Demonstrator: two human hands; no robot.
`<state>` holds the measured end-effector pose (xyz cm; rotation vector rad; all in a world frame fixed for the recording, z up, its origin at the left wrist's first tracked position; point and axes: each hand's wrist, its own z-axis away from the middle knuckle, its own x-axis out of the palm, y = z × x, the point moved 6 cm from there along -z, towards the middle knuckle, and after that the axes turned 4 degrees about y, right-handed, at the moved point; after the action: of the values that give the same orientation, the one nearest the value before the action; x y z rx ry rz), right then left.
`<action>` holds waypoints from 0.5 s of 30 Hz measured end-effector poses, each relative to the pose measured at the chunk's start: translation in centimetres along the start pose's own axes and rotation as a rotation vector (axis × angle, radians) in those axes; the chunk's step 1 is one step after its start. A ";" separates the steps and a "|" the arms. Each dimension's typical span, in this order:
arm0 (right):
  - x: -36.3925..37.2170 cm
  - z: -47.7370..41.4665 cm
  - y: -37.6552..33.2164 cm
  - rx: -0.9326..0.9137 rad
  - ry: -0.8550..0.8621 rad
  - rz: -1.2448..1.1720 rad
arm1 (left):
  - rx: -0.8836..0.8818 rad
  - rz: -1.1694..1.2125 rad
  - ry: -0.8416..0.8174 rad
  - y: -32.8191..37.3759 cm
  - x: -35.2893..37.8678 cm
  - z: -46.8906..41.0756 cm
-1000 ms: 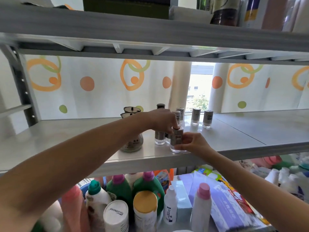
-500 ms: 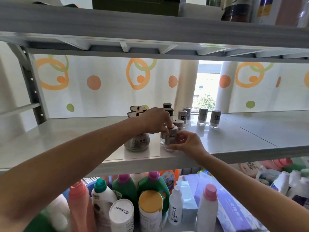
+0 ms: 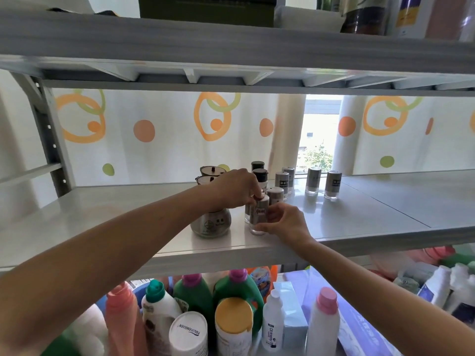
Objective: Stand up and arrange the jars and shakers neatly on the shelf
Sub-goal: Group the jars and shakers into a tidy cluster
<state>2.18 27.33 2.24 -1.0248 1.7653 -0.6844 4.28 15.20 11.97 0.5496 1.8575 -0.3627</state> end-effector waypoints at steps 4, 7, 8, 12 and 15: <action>0.0 0.3 -0.5 -0.056 0.024 0.064 | -0.008 0.045 -0.023 -0.2 -0.1 0.0; -0.3 0.9 -0.9 -0.096 -0.002 0.086 | 0.001 0.093 -0.040 -0.1 -0.2 0.0; -0.4 1.0 -1.0 -0.105 -0.013 0.096 | 0.004 0.111 -0.040 -0.1 -0.2 0.0; -2.6 1.0 0.9 -0.082 -0.033 0.146 | -0.023 0.181 0.005 -0.7 -0.7 -0.5; -5.6 0.1 3.4 0.011 0.038 0.137 | -0.045 0.262 0.095 -1.1 -1.5 -2.1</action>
<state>2.19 33.86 1.96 -0.8789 1.8438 -0.6305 2.42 15.04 14.12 0.7799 1.8511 -0.1215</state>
